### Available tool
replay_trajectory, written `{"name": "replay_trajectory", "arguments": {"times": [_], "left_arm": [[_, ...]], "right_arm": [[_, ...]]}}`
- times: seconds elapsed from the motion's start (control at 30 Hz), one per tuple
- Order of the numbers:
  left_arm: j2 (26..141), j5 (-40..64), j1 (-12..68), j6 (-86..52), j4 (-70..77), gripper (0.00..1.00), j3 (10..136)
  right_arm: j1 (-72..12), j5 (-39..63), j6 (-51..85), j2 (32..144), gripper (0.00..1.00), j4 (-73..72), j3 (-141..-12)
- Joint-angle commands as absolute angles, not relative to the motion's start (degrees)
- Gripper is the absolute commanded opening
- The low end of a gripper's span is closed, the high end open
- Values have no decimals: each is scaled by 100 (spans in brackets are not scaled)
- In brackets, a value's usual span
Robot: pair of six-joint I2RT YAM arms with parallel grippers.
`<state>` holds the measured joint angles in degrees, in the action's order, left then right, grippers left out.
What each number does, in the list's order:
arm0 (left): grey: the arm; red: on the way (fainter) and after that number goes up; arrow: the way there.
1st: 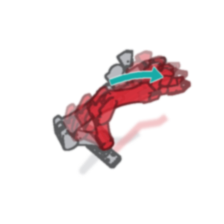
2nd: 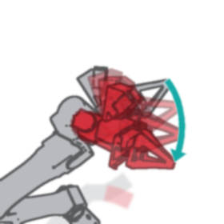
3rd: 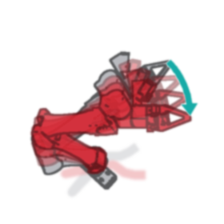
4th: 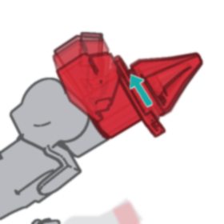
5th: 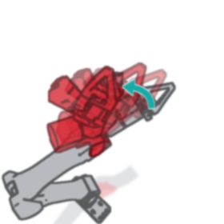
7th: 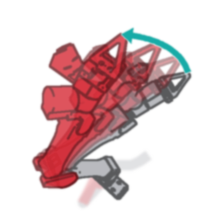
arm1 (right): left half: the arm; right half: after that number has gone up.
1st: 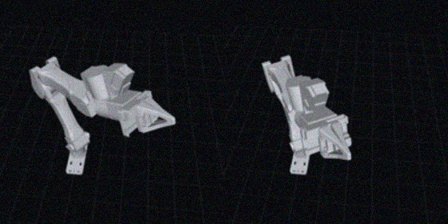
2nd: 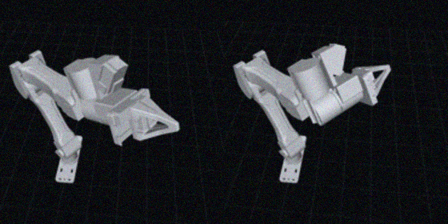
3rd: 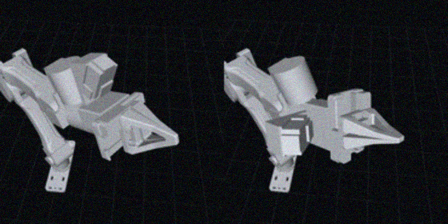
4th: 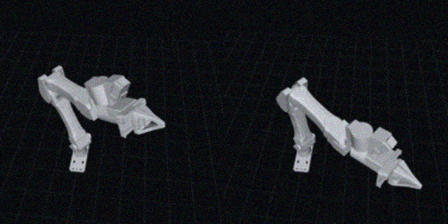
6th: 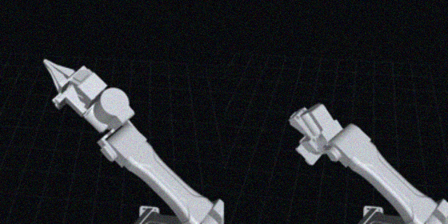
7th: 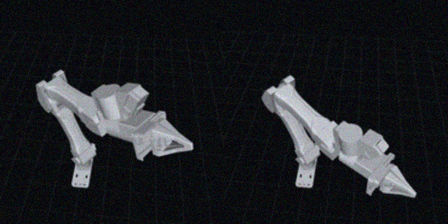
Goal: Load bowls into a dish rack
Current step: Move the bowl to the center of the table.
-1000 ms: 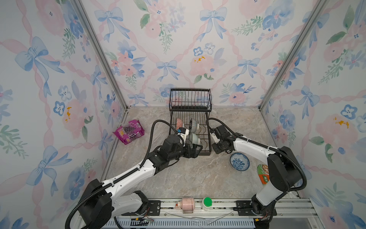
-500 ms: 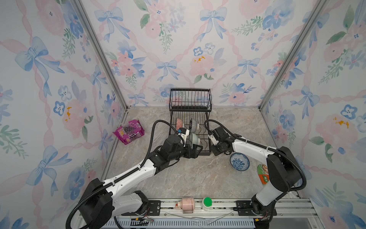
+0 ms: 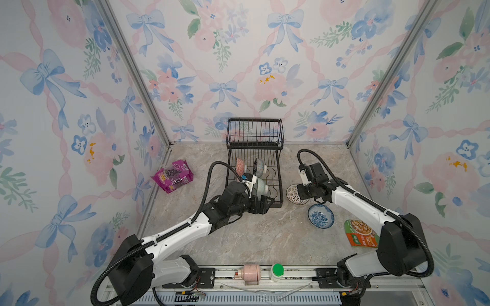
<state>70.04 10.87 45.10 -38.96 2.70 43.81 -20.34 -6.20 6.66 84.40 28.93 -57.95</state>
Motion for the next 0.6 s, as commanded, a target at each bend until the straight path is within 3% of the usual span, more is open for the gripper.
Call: {"name": "replay_trajectory", "arguments": {"times": [0.0, 0.57], "left_arm": [[7113, 937, 4619, -3741, 186, 98, 4613], [7257, 749, 4834, -3729, 104, 98, 4764]], "right_arm": [[-1817, -703, 920, 8573, 34, 3116, -5659], [-1678, -655, 917, 9030, 27, 2956, -5590]]}}
